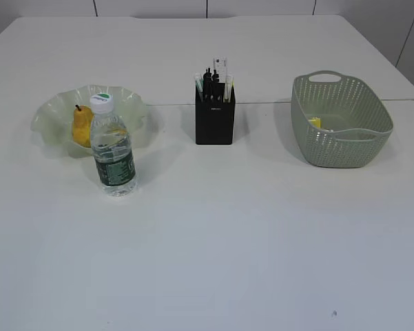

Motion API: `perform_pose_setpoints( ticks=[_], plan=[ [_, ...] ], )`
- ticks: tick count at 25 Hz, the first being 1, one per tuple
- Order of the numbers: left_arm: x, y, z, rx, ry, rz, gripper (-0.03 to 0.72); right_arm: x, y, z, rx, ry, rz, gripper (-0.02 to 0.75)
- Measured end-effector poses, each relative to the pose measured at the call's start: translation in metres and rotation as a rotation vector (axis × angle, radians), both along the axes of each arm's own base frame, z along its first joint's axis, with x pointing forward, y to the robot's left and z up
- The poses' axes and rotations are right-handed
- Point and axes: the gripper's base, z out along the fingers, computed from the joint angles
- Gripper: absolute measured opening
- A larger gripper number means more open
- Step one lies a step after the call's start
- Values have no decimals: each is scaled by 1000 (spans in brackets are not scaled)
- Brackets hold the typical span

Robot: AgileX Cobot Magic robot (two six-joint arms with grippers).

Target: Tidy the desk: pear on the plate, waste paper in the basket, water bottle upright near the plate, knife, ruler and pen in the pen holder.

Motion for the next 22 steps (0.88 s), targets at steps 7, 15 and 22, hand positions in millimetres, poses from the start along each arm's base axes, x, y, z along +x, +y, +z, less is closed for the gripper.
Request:
perform_pose_setpoints(
  ticks=[7, 15, 22],
  plan=[
    [1, 0, 0, 2, -9, 0, 474, 15, 3, -22, -24, 27, 13, 355],
    [6, 0, 1, 23, -59, -17, 573, 17, 4, -23, -134, 4, 84, 355],
    [13, -1, -1, 28, -100, -24, 578, 18, 4, -25, -163, 6, 99, 355]
  ],
)
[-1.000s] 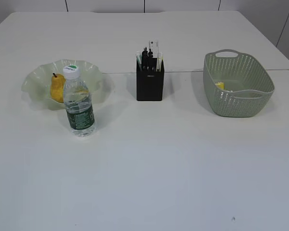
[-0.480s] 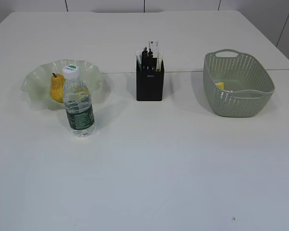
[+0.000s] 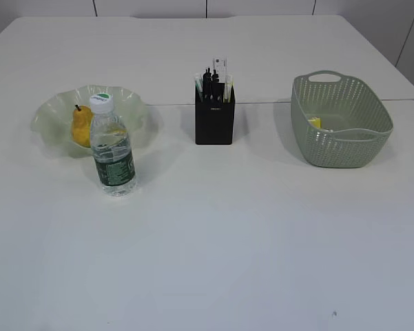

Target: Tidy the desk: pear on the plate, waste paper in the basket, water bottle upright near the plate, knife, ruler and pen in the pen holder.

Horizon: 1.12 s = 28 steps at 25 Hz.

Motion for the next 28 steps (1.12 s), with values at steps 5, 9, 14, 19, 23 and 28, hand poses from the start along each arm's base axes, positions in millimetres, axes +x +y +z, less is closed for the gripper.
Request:
perform_pose_setpoints(
  ticks=[5, 9, 14, 19, 23, 28],
  plan=[
    [1, 0, 0, 0, -6, -1, 578, 0, 0, 0, 0, 0, 0, 355],
    [1, 0, 0, 0, -6, -1, 578, 0, 0, 0, -2, 0, 0, 355],
    [1, 0, 0, 0, -6, -1, 578, 0, 0, 0, -2, -1, -17, 354],
    [1, 0, 0, 0, -6, -1, 562, -3, 0, 0, 1, -18, -82, 355],
    [1, 0, 0, 0, -6, -1, 549, -7, 0, -1, 3, -38, -161, 355],
    [1, 0, 0, 0, -6, -1, 531, -7, 1, -1, 2, -38, -195, 355]
  ],
)
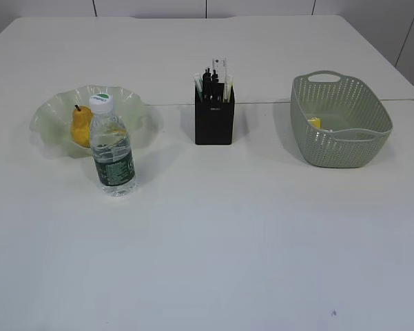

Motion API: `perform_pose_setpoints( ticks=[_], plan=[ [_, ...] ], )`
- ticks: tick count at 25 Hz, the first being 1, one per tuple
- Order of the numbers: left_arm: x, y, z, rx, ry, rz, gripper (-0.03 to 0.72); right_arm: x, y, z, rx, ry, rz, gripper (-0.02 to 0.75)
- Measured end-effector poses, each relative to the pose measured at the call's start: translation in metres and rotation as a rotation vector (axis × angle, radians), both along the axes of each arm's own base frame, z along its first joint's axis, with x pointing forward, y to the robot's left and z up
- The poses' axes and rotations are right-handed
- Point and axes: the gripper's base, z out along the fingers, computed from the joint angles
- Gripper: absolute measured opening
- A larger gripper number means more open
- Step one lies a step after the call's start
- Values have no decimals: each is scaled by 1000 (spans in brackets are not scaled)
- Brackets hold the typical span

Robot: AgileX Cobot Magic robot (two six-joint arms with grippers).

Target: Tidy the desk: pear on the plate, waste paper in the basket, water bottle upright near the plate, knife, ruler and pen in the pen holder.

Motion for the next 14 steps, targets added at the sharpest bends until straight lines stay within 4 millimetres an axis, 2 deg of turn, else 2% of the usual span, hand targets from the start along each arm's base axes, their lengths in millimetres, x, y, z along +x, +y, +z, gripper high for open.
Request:
perform_pose_setpoints(
  ticks=[14],
  plan=[
    [0, 0, 0, 0, 0, 0, 528, 0, 0, 0, 0, 0, 0, 355]
  ],
)
